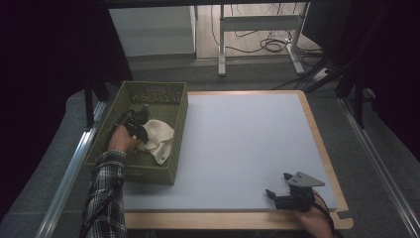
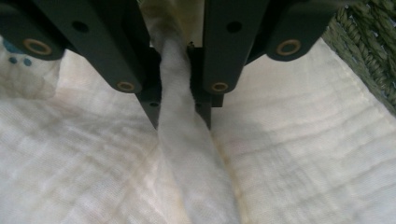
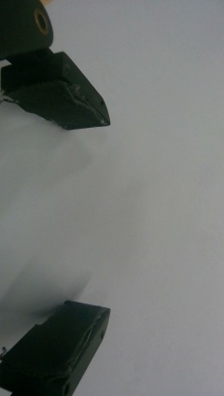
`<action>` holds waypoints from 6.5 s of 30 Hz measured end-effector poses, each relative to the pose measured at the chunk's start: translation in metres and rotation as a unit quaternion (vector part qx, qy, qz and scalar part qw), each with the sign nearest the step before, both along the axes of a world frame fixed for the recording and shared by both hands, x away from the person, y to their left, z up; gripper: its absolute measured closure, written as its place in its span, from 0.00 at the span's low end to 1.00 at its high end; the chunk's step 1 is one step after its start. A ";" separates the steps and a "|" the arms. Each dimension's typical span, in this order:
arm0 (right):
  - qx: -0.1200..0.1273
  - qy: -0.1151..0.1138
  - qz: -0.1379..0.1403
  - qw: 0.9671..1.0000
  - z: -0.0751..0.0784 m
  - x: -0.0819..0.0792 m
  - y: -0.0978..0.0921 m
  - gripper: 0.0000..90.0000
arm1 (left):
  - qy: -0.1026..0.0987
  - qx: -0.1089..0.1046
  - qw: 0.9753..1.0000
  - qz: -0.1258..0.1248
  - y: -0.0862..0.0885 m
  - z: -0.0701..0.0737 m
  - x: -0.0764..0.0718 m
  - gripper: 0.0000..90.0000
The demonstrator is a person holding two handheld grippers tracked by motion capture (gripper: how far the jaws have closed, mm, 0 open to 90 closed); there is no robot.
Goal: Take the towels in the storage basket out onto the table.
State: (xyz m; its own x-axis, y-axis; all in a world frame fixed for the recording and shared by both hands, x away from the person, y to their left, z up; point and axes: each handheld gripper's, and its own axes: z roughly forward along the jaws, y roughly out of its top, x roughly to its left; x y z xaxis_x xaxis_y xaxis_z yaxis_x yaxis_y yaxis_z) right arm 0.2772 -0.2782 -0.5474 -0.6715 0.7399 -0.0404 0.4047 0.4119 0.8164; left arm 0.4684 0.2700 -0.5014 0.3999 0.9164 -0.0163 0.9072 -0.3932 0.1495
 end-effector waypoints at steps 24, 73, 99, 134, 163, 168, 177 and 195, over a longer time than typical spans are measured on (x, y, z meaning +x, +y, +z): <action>0.000 0.000 0.000 1.000 0.000 0.000 0.000 0.09 | -0.142 -0.081 0.986 0.024 0.021 0.065 -0.039 0.93; 0.001 0.001 -0.001 1.000 0.000 0.000 0.000 0.09 | -0.295 -0.185 0.937 0.026 0.034 0.197 -0.080 0.93; -0.001 0.000 -0.001 1.000 0.000 0.000 0.000 0.09 | -0.302 -0.217 0.927 -0.056 -0.052 0.227 -0.059 0.92; 0.000 0.001 0.000 1.000 0.000 0.000 0.000 0.09 | -0.249 -0.220 0.929 -0.160 -0.189 0.179 -0.019 0.91; 0.000 0.001 0.000 1.000 0.000 0.000 0.000 0.09 | -0.200 -0.192 0.943 -0.185 -0.260 0.086 0.000 0.89; 0.000 0.001 0.000 1.000 0.000 0.000 0.000 0.09 | -0.195 -0.189 0.944 -0.190 -0.267 0.072 0.000 0.88; 0.000 0.001 0.001 1.000 0.000 0.000 0.000 0.09 | -0.178 -0.183 0.947 -0.194 -0.279 0.038 -0.002 0.87; -0.001 0.000 0.001 1.000 0.000 0.000 0.000 0.09 | -0.180 -0.167 0.951 -0.187 -0.291 0.004 -0.008 0.56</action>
State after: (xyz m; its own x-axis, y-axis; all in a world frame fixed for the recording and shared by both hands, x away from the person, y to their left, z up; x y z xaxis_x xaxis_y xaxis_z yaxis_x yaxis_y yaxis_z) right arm 0.2774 -0.2786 -0.5474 -0.6723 0.7391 -0.0412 0.4043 0.4132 0.8160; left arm 0.4604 -0.0210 -0.4971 0.7313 0.6771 -0.0819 0.5795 -0.5536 0.5980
